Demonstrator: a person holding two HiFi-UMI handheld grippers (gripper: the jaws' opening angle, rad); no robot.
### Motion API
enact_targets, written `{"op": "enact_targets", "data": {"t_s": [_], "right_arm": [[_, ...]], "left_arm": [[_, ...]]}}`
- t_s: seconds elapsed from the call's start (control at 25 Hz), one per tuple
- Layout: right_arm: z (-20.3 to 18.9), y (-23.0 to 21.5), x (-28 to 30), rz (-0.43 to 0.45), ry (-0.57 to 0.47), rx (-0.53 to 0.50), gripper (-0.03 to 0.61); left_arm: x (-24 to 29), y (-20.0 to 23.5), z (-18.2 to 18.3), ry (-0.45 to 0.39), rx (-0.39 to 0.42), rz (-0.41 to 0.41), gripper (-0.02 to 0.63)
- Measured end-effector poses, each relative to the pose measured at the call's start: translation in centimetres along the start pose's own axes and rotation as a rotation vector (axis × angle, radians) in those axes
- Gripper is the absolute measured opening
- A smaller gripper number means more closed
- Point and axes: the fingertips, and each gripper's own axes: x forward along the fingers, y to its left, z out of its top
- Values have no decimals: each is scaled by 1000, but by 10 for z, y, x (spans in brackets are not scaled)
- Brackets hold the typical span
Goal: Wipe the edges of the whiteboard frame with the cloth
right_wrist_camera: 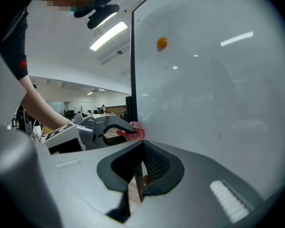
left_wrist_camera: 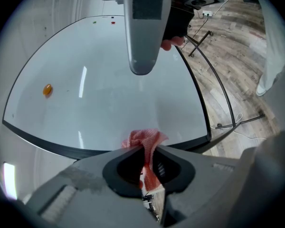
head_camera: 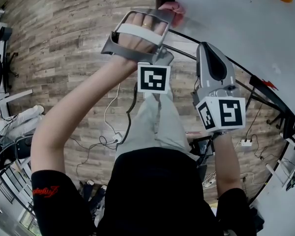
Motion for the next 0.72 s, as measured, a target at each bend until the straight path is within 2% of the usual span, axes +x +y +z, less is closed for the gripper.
{"op": "enact_targets", "data": {"t_s": [0.72], "right_arm": [[-30,0,10,13,46,17,2]], "left_arm": [[7,-38,0,-6,-4,-42,41]]}}
